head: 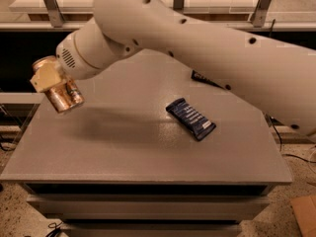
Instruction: Place orange can upright
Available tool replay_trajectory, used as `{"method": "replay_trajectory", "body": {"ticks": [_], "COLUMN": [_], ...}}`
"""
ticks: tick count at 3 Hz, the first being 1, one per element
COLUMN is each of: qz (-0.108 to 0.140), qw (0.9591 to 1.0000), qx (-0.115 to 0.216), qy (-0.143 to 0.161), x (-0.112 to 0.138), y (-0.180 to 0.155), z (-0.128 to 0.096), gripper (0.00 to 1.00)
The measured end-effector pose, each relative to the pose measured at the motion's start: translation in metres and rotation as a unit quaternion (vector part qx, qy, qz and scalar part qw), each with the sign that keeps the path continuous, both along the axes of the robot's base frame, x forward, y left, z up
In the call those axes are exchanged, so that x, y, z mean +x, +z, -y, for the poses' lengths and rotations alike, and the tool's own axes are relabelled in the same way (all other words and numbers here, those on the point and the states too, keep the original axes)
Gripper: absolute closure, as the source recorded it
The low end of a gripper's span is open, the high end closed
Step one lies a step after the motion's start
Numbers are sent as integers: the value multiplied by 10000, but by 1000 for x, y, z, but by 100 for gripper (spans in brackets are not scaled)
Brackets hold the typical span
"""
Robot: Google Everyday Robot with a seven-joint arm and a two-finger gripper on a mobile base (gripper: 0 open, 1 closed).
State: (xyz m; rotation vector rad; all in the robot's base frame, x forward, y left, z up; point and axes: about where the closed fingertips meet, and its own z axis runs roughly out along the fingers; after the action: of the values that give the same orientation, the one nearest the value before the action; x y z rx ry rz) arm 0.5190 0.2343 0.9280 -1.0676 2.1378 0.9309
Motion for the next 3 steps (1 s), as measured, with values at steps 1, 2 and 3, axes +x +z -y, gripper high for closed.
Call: {"method": "replay_trajectory", "body": {"ticks": [1, 2, 3], "qz": [317, 740, 1213], "qw": [9975, 9912, 9810], "qx": [629, 1084, 1461], "qy": [59, 181, 393], "x": [12, 18, 20], "y": [2, 6, 11], "z": [4, 7, 8], "gripper": [100, 100, 100]}}
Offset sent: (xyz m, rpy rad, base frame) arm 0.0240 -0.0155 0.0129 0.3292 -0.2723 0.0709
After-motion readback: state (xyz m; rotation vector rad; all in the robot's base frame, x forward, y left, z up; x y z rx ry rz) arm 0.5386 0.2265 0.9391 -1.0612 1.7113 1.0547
